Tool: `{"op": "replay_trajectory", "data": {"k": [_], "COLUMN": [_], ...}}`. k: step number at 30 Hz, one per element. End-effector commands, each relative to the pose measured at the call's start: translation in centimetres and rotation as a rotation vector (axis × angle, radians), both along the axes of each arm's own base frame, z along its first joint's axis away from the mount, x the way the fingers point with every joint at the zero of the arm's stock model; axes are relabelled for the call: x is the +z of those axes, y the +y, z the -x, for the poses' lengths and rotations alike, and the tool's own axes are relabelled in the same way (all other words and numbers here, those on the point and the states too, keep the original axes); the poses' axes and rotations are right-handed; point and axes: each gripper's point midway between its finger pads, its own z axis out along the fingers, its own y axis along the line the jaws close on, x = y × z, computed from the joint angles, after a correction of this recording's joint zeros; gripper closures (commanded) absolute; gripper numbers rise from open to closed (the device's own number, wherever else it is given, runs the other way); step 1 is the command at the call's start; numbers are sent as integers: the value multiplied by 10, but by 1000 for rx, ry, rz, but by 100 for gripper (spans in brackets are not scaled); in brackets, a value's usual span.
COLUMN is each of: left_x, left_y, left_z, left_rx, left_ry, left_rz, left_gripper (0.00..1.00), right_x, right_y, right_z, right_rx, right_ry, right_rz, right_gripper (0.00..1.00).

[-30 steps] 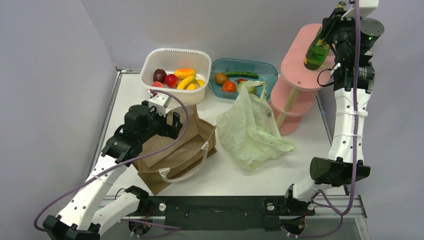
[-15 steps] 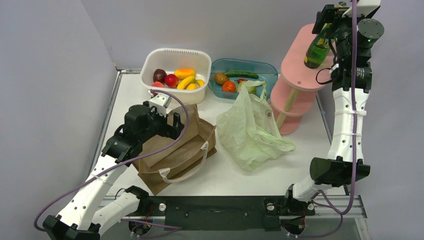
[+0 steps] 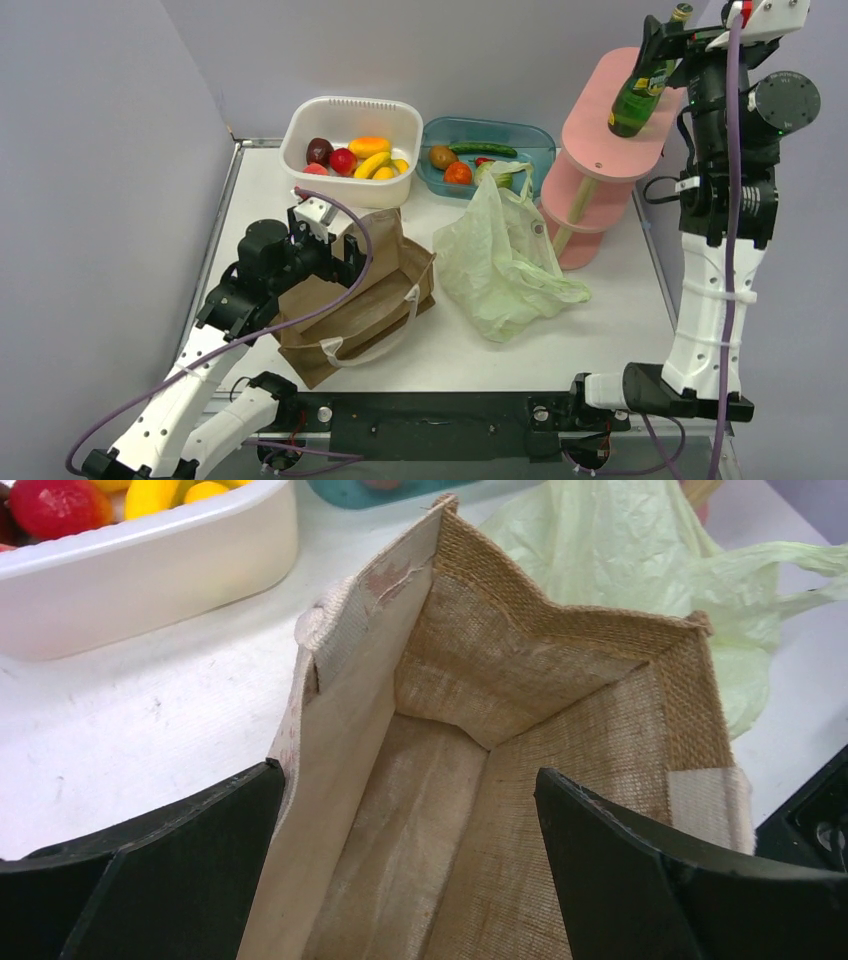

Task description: Untie the knot of the grocery bags and take out the mixed food

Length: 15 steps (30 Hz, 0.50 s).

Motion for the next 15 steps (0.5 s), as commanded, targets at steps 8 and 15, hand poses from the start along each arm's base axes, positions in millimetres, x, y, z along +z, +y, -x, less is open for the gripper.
{"op": "replay_trajectory", "data": {"k": [8,15], "left_x": [29,46], "left_y": [-6,1], "left_z": [-6,-15], "left_rx": [17,85], "left_ry": [-27,18], "left_rz": [127,213], "left_gripper": [3,3], "right_x": [-96,-313], "right_y": [133,215], "right_z": [52,112], "right_rx": [481,822], "right_ry": [281,712], "right_rz": [215,495], "right_gripper": [12,16]}}
